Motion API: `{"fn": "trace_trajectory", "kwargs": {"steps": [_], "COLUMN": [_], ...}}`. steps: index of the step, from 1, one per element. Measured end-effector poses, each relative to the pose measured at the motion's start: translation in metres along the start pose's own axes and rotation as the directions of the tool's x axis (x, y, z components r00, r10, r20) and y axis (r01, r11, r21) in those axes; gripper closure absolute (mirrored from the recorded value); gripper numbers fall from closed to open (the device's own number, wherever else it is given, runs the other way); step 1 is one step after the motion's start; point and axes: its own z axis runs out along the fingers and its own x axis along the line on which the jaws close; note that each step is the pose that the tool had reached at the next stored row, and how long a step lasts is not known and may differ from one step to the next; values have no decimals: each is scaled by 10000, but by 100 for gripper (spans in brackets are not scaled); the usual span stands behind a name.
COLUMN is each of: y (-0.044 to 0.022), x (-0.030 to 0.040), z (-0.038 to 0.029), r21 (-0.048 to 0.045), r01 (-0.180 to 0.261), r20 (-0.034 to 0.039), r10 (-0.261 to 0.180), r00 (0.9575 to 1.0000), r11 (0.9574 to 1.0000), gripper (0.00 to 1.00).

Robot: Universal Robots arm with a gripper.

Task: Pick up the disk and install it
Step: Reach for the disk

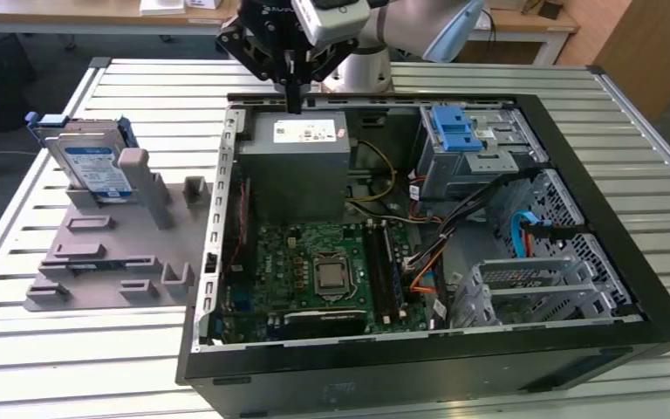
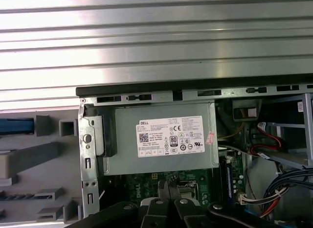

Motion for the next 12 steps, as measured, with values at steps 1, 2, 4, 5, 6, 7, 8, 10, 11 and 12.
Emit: {"fn": "trace_trajectory", "kwargs": {"steps": [1, 2, 4, 5, 6, 7, 8, 10, 11, 12], "y": [0, 0, -1, -1, -1, -2, -2, -2, -2, -2], "x": [4, 8, 15, 17, 18, 19, 21, 22, 23, 24], "z": [0, 0, 0, 0, 0, 0, 1, 1, 0, 1], "r21": [0, 0, 0, -1, 0, 0, -1, 0, 0, -1], "r01": [0, 0, 0, 1, 1, 1, 0, 1, 1, 0], "r20": [0, 0, 0, 0, 0, 0, 0, 0, 0, 0], "r10": [0, 0, 0, -1, -1, -1, 0, -1, -1, 0], "r00": [10000, 10000, 10000, 10000, 10000, 10000, 10000, 10000, 10000, 10000], "r11": [10000, 10000, 10000, 10000, 10000, 10000, 10000, 10000, 10000, 10000], "gripper": [89, 89, 89, 89, 89, 89, 89, 89, 89, 89]}}
